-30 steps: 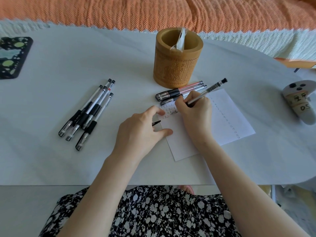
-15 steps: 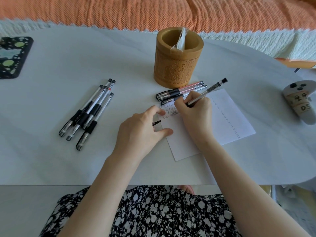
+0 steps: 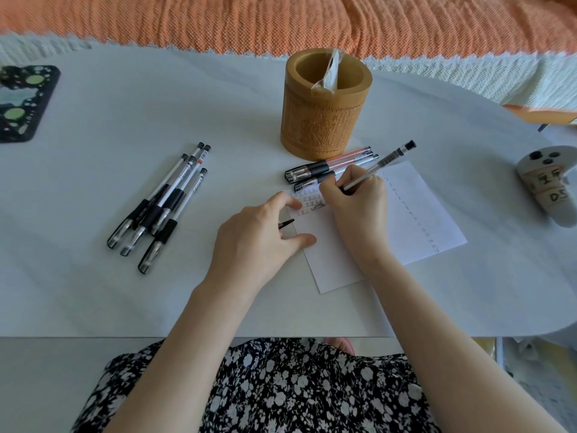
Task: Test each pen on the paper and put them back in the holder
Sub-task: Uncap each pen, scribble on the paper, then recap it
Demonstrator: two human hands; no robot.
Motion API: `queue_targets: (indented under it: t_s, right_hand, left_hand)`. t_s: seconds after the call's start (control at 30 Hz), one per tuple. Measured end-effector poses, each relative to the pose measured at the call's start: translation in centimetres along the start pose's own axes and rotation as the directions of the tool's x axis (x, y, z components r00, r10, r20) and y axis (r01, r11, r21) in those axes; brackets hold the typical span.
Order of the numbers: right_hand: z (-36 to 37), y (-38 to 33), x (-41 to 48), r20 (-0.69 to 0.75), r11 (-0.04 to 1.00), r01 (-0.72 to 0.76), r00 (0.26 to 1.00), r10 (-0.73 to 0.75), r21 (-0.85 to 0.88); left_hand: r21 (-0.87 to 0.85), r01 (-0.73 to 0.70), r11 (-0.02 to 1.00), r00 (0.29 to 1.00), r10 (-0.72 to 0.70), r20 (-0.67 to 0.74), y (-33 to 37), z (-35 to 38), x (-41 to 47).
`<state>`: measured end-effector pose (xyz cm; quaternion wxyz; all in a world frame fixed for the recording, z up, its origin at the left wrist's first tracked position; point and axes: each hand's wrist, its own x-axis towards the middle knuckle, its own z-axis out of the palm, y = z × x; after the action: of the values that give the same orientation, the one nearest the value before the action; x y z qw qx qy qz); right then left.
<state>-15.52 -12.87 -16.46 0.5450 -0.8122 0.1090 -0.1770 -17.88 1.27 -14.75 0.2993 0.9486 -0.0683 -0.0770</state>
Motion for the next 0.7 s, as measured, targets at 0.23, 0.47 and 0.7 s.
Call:
queue_targets:
  t_s: [0.23,0.47,0.7]
  right_hand:
    - [-0.06,0.11,0.03,-0.005,1.000,0.000,1.000,0.000,-0.002]
    - [-0.03,0.05,-0.04,0.010,1.000,0.001,1.000,-0.001,-0.024]
    - [0.02,0.03,-0.07,0.004,0.999,-0.008,1.000,0.008,-0.048]
  left_hand:
    - [0.009,-0.009,1.000,1.000,0.009,-0.004,0.01,0.00,0.03]
    - [-0.008,-0.002,1.000,1.000,0.002,-0.007,-0.08,0.13,0.13]
    - [-0.004,-0.003,1.000,1.000,0.002,-0.015,-0.15,0.24,0.22]
